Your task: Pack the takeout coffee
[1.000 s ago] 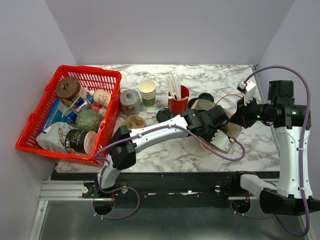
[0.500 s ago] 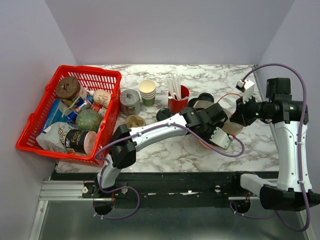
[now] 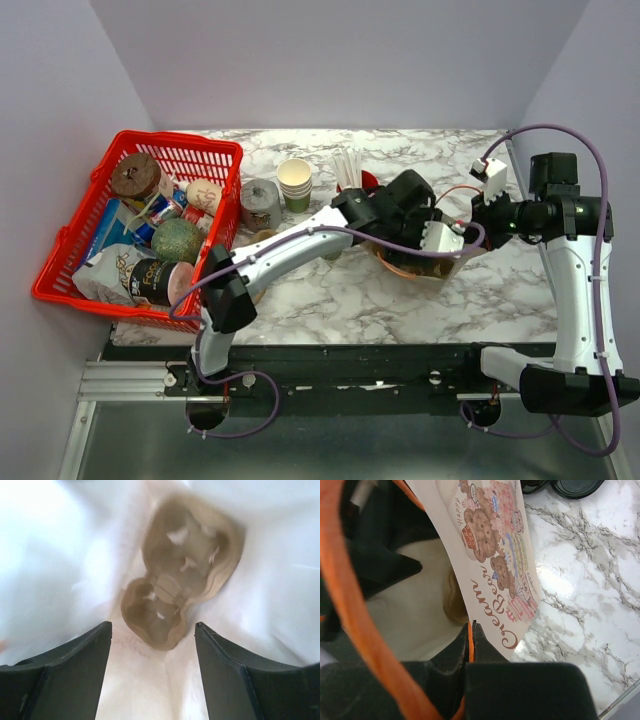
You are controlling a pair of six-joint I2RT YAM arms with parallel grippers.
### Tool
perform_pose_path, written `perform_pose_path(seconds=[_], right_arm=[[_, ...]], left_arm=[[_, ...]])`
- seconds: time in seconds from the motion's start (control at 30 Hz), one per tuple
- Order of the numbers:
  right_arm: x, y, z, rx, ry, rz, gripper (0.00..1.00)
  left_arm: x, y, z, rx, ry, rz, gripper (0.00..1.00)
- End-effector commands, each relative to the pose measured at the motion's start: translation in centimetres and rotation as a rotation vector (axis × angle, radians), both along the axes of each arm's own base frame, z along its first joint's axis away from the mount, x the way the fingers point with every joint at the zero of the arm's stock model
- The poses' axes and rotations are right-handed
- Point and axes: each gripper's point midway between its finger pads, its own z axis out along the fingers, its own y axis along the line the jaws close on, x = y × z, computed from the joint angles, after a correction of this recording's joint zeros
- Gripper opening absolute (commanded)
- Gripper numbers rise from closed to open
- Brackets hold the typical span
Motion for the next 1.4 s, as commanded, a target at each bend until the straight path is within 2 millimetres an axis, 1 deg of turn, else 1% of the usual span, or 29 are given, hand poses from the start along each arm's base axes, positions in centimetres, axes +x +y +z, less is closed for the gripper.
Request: perform_pose_path(seconds=[0.0, 0.03, 0.07, 0.1, 0.13, 0.17, 0.2, 0.23, 0.3, 0.37, 0.4, 0.43, 0.47, 0.57, 0.67, 0.7, 0.77, 0.83, 0.87, 0.93, 0.97, 1.07, 1.2, 1.3, 1.33, 1.37], right_arm=[[-3.6, -0.3, -1.3, -0.026, 0.163, -0.01, 0.0], [-3.5, -0.4, -1.3, -0.036, 0.152, -0.002, 0.0], [-3.4, -0.5, -1.3, -0.039, 0.147, 0.001, 0.01], [-3.4, -0.5, -1.3, -0.043, 0.138, 0.006, 0.01], [-3.3, -0.6, -1.2, -0.051, 0.126, 0.013, 0.01], [-3.3, -0.6, -1.1, -0.056, 0.115, 0.017, 0.0], [-3.2, -0.7, -0.8, -0.06, 0.102, 0.023, 0.01], [-3.2, -0.8, -0.7, -0.069, 0.088, 0.03, 0.0], [-3.1, -0.8, -0.4, -0.078, 0.063, 0.036, 0.01], [-3.0, -0.9, -0.5, -0.084, 0.055, 0.039, 0.01], [-2.9, -0.9, -0.5, -0.085, 0.049, 0.037, 0.01], [-2.9, -0.8, -0.4, -0.078, 0.048, 0.04, 0.0], [-2.8, -0.7, -0.3, -0.071, 0.042, 0.044, 0.0], [-2.8, 0.2, 0.8, -0.029, 0.009, 0.072, 0.01], [-3.0, 0.5, 1.3, -0.016, 0.001, 0.08, 0.01], [-3.1, 0.5, 1.6, -0.02, -0.011, 0.081, 0.0], [-3.2, 0.6, 1.9, -0.019, -0.028, 0.087, 0.0], [-3.2, 1.0, 2.7, 0.002, -0.052, 0.096, 0.0], [-3.3, 1.2, 2.9, 0.01, -0.058, 0.1, 0.01], [-3.5, 1.6, 3.5, 0.034, -0.065, 0.109, 0.01], [-3.7, 1.8, 3.6, 0.038, -0.066, 0.113, 0.01], [-4.1, 2.0, 3.5, 0.051, -0.068, 0.116, 0.01], [-4.8, 2.2, 2.6, 0.056, -0.036, 0.119, 0.01], [-4.8, 2.1, 2.6, 0.055, -0.038, 0.116, 0.01], [-4.8, 2.0, 2.7, 0.048, -0.038, 0.112, 0.01], [-4.7, 1.9, 2.7, 0.044, -0.035, 0.107, 0.0]], left_arm=[[-4.2, -0.6, 7.3, -0.296, 0.195, -0.112, 0.76], [-4.4, -0.6, 9.2, -0.36, 0.186, -0.122, 0.76], [-4.5, -0.4, 8.9, -0.372, 0.201, -0.119, 0.76], [-4.4, -0.2, 9.6, -0.403, 0.205, -0.115, 0.76], [-4.0, 0.3, 11.8, -0.477, 0.181, -0.113, 0.76], [-3.8, 0.8, 11.6, -0.484, 0.214, -0.086, 0.76], [-3.7, 1.2, 12.0, -0.5, 0.223, -0.076, 0.76], [-3.3, 2.2, 13.0, -0.525, 0.23, -0.07, 0.76], [-3.3, 3.3, 12.6, -0.512, 0.267, -0.064, 0.76], [-4.1, 4.9, 11.9, -0.471, 0.318, -0.094, 0.75], [-4.3, 5.3, 11.5, -0.452, 0.31, -0.118, 0.75], [-4.8, 5.8, 10.6, -0.42, 0.328, -0.118, 0.75], [-5.0, 6.0, 9.4, -0.396, 0.35, -0.118, 0.75], [-5.1, 5.8, 7.9, -0.379, 0.386, -0.108, 0.73], [-5.7, 5.8, 6.0, -0.336, 0.434, -0.138, 0.71], [-5.9, 5.8, 5.7, -0.329, 0.449, -0.145, 0.7], [-6.4, 6.2, 3.9, -0.288, 0.482, -0.155, 0.67], [-6.9, 6.3, 3.1, -0.274, 0.511, -0.162, 0.65], [-7.3, 6.6, 2.1, -0.258, 0.53, -0.161, 0.64], [-7.8, 6.8, 1.5, -0.253, 0.534, -0.171, 0.62], [-8.1, 7.1, 0.6, -0.234, 0.543, -0.173, 0.59], [-8.6, 7.3, -0.7, -0.211, 0.535, -0.187, 0.57], [-9.0, 6.9, -1.2, -0.212, 0.518, -0.194, 0.53], [-8.8, 6.3, -0.7, -0.228, 0.5, -0.186, 0.48], [-8.7, 6.1, -0.2, -0.245, 0.489, -0.186, 0.46], [-8.5, 5.8, 0.5, -0.259, 0.488, -0.174, 0.42]])
